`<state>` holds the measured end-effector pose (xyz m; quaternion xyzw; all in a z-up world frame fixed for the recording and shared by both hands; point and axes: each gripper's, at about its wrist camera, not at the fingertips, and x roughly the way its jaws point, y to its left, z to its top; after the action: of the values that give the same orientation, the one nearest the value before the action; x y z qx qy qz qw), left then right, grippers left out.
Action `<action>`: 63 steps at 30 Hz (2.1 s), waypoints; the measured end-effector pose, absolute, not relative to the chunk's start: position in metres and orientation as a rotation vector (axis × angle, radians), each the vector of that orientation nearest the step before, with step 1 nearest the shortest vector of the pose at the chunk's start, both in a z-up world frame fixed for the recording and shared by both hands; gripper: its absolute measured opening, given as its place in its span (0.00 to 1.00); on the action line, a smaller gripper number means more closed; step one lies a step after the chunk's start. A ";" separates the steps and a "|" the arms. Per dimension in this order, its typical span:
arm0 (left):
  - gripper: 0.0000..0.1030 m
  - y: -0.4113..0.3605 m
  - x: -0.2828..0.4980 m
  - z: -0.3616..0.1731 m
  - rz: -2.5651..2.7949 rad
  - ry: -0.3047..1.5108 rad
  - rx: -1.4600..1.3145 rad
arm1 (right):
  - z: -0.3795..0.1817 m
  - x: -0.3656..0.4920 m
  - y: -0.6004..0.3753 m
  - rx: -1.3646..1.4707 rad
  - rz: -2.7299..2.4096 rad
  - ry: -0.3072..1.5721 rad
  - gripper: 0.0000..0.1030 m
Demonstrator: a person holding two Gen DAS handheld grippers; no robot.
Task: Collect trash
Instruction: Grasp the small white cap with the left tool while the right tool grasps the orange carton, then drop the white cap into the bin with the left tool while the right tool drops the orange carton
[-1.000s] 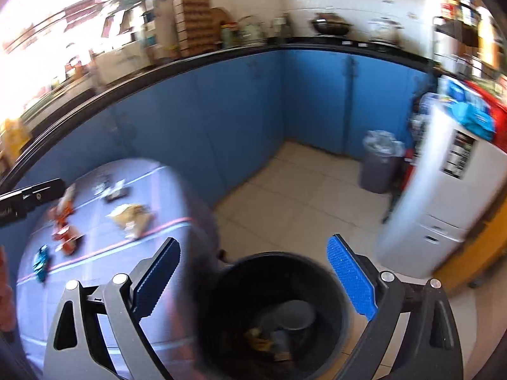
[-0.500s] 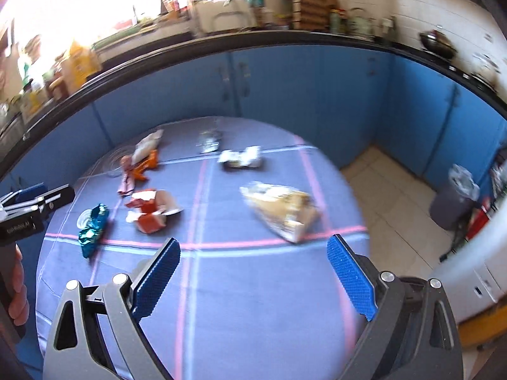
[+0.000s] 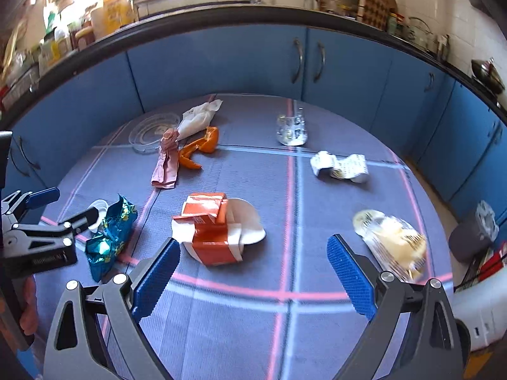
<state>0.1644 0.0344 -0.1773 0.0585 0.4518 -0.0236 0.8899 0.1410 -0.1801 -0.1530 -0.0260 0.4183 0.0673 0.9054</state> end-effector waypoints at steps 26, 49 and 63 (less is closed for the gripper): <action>0.40 0.043 0.169 -0.185 -0.093 0.991 0.014 | -0.170 0.153 -0.160 -0.169 0.148 0.872 0.36; 0.40 -0.016 0.127 -0.127 -0.182 0.891 0.065 | -0.121 0.085 -0.229 -0.122 0.065 0.796 0.36; 0.40 -0.058 0.107 -0.111 -0.226 0.876 0.125 | -0.109 0.051 -0.279 -0.071 0.005 0.752 0.36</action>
<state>0.1067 -0.0583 -0.1111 0.0604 0.4228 -0.1089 0.8976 0.0511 -0.2786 -0.1090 -0.0345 0.3672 0.0023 0.9295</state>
